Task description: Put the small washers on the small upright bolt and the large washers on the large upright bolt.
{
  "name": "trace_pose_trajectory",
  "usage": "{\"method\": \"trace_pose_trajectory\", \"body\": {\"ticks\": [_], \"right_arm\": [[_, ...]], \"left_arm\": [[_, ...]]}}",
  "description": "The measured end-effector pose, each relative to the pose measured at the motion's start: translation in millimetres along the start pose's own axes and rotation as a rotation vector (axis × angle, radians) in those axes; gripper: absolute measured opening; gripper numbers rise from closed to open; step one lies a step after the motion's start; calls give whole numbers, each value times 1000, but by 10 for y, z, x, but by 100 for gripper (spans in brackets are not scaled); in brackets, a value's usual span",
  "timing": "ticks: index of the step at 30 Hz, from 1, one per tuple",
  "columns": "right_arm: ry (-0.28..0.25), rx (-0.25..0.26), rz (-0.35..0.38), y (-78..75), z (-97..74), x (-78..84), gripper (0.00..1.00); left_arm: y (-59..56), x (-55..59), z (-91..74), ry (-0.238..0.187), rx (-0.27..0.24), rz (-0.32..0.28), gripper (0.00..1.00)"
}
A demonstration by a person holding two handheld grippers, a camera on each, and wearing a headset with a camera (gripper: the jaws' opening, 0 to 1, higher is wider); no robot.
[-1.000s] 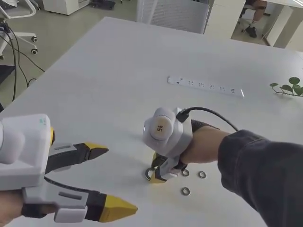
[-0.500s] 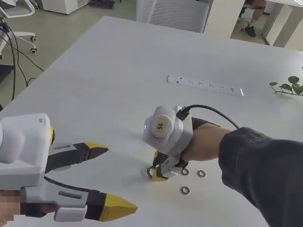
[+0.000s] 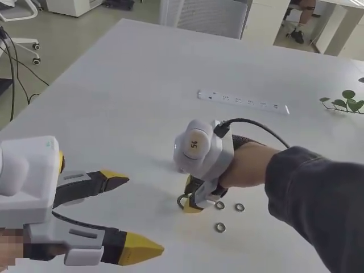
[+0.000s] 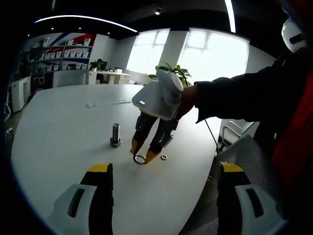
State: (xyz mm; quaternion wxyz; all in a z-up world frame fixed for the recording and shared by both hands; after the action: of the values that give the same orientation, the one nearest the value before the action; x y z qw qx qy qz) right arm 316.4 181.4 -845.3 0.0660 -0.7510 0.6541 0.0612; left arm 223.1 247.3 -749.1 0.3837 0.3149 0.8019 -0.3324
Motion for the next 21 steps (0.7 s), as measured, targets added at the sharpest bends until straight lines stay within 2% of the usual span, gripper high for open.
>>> {"method": "trace_pose_trajectory", "body": {"ticks": [21], "right_arm": [[12,36,38,-111,-314,228,22]], "left_arm": [[-27,-18,27,-2,13,9,88]]}}
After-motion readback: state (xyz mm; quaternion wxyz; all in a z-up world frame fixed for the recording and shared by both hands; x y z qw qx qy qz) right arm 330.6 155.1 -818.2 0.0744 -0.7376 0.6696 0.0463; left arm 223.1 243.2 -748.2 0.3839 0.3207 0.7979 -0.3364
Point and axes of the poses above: the centre of the closed fingertips' face, and the gripper's own axes: z roughly forward along the fingers, y roughly to its left, x roughly out of its underside, the point moved 2 cm from there along -z, roughly backward along the fingers, and after that the axes turned 8 degrees about y, right-handed, at the moved point
